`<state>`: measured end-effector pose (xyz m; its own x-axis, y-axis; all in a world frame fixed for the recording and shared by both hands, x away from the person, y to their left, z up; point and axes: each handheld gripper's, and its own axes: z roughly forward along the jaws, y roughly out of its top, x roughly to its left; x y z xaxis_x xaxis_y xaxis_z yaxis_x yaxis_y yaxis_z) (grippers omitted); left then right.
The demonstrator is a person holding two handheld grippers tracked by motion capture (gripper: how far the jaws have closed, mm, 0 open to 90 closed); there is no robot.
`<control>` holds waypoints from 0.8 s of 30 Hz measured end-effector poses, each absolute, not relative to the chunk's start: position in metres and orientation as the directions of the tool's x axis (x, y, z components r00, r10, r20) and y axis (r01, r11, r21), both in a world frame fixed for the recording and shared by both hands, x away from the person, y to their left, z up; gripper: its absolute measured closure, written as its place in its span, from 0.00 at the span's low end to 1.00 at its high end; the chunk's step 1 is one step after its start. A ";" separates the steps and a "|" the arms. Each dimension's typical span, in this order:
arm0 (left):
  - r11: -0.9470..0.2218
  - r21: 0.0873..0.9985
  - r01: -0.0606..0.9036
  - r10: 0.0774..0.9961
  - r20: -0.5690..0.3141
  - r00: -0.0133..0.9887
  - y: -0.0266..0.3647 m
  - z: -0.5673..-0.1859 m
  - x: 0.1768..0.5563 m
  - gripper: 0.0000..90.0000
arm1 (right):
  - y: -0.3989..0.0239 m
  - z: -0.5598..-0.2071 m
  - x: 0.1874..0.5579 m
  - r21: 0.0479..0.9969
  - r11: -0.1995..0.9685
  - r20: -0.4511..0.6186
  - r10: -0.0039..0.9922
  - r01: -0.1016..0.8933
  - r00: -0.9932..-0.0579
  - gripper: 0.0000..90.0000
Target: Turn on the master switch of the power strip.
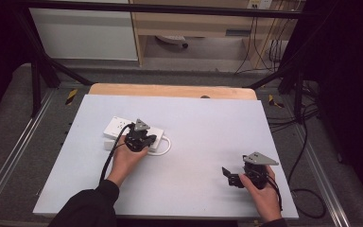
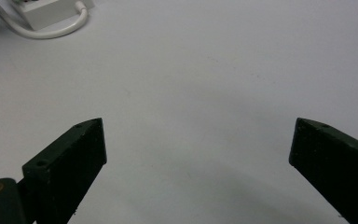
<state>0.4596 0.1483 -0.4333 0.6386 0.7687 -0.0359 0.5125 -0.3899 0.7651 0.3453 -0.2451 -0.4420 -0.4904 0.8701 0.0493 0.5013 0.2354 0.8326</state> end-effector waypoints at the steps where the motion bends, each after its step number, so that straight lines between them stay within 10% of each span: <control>1: -0.390 0.765 0.513 0.768 -0.037 0.639 0.148 -0.433 0.460 1.00 | -0.245 -0.442 0.345 0.833 0.236 0.049 0.870 0.501 -0.491 0.05; 24: -0.390 0.759 0.522 0.768 -0.045 0.639 0.148 -0.431 0.462 1.00 | -0.247 -0.441 0.345 0.836 0.233 0.048 0.871 0.497 -0.489 0.05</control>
<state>0.4616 0.1481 -0.4314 0.6387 0.7681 -0.0451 0.5222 -0.3897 0.7586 0.3455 -0.2466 -0.4414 -0.4889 0.8711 0.0478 0.4971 0.2331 0.8358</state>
